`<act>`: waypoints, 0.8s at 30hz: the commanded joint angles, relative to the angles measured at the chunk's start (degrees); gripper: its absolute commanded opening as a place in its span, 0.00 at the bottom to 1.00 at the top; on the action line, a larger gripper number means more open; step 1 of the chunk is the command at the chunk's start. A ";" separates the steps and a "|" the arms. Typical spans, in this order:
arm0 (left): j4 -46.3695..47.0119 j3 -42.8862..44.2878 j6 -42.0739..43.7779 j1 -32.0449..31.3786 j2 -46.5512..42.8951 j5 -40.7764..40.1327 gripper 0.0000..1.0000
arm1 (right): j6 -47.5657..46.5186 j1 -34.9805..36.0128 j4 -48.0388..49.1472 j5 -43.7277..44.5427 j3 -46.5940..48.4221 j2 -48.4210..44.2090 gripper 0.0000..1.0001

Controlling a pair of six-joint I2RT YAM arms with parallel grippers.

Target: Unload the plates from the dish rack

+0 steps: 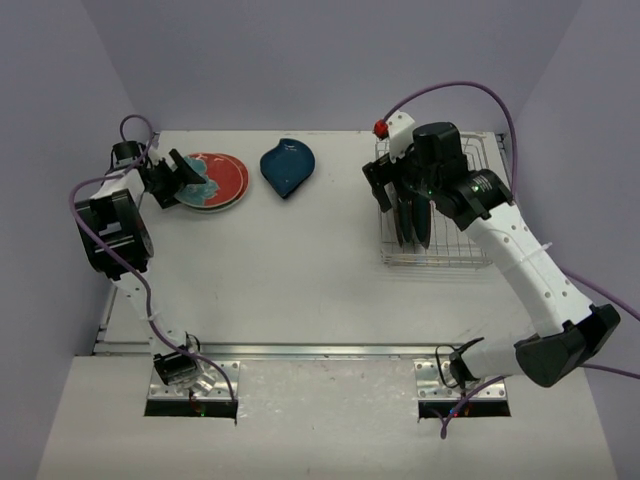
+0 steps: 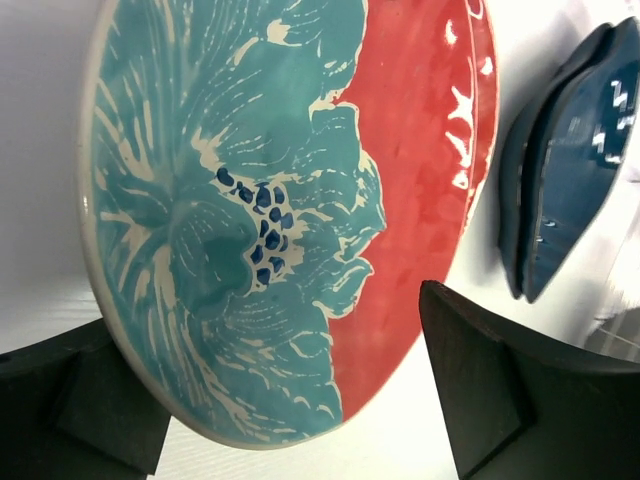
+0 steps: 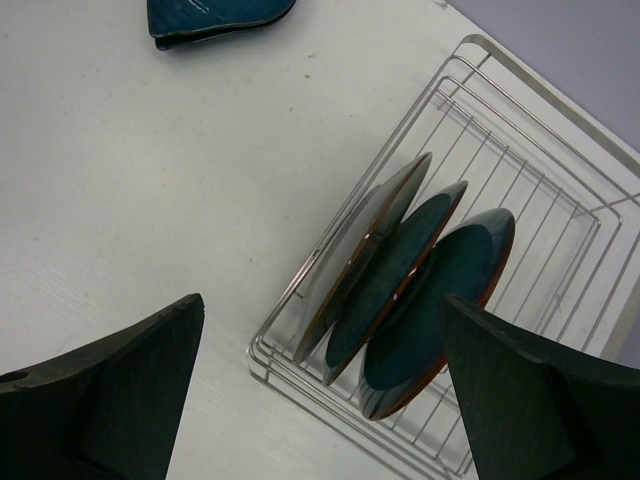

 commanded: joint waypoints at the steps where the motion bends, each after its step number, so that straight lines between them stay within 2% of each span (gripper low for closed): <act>1: -1.67 -0.14 6.02 -1.89 -3.30 -11.00 0.92 | 6.66 -0.68 -0.85 -3.11 3.61 0.29 0.99; 6: -3.27 -0.06 8.31 -4.74 -4.12 -18.78 0.95 | 10.13 -2.24 -1.25 -3.35 3.66 0.01 0.99; 11: -3.94 0.53 9.08 -5.25 -4.29 -21.42 1.00 | 14.76 -4.48 -1.94 -4.34 3.81 0.02 0.99; 24: -11.11 4.16 14.00 -6.57 -2.44 -29.72 1.00 | 25.23 -12.94 -6.36 -11.04 3.53 1.98 0.99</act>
